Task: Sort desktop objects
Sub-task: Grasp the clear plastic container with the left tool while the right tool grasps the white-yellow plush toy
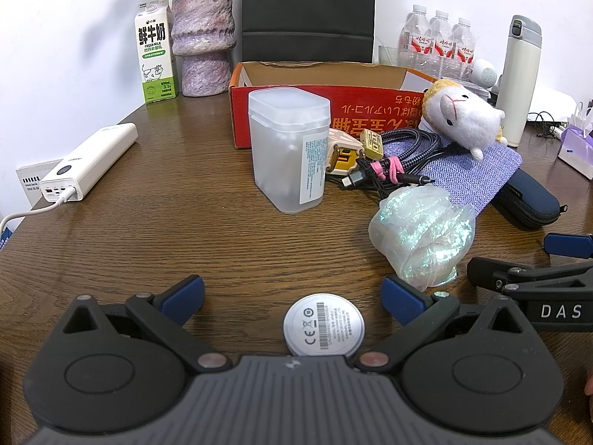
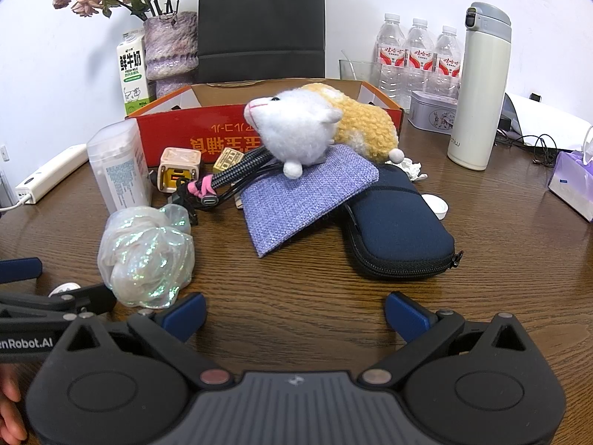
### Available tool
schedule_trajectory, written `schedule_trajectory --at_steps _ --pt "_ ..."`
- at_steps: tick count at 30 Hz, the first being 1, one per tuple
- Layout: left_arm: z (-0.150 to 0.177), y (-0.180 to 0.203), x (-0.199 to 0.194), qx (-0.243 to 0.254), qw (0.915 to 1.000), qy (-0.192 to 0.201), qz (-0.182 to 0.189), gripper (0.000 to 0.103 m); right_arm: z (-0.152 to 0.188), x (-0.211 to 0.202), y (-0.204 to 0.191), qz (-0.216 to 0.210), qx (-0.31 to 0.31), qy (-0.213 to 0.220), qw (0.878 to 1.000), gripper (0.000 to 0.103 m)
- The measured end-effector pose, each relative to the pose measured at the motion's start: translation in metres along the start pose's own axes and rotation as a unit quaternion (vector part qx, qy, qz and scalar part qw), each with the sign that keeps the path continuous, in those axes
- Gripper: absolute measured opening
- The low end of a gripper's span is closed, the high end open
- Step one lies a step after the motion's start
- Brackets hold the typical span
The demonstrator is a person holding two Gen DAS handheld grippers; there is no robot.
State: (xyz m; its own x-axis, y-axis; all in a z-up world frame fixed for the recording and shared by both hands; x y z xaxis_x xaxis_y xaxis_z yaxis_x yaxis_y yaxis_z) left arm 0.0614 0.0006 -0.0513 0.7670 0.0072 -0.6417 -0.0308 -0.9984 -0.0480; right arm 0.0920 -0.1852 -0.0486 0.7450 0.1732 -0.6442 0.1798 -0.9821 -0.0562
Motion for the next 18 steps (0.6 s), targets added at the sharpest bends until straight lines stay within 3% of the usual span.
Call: schedule_trajectory --at_steps 18 --pt "0.001 -0.0002 0.0019 -0.005 1.0 0.0 -0.005 0.103 0.0002 -0.0032 -0.0009 -0.004 -0.006 -0.005 1.0 0.103"
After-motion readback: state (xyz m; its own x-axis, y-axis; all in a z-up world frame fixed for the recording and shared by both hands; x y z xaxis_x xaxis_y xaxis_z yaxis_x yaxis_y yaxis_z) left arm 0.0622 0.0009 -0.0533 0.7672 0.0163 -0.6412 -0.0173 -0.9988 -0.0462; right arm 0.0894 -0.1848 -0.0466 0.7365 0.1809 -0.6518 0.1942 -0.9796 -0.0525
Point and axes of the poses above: each gripper's, at about its wrist camera, not at the fingertips, and x roughly the way its jaws point, y to its right, z to its underside, the point moved 8 cm from there along x, roughly the way its jaws point, and after that the axes turned 3 degrees about x, right-handed, at the moved point
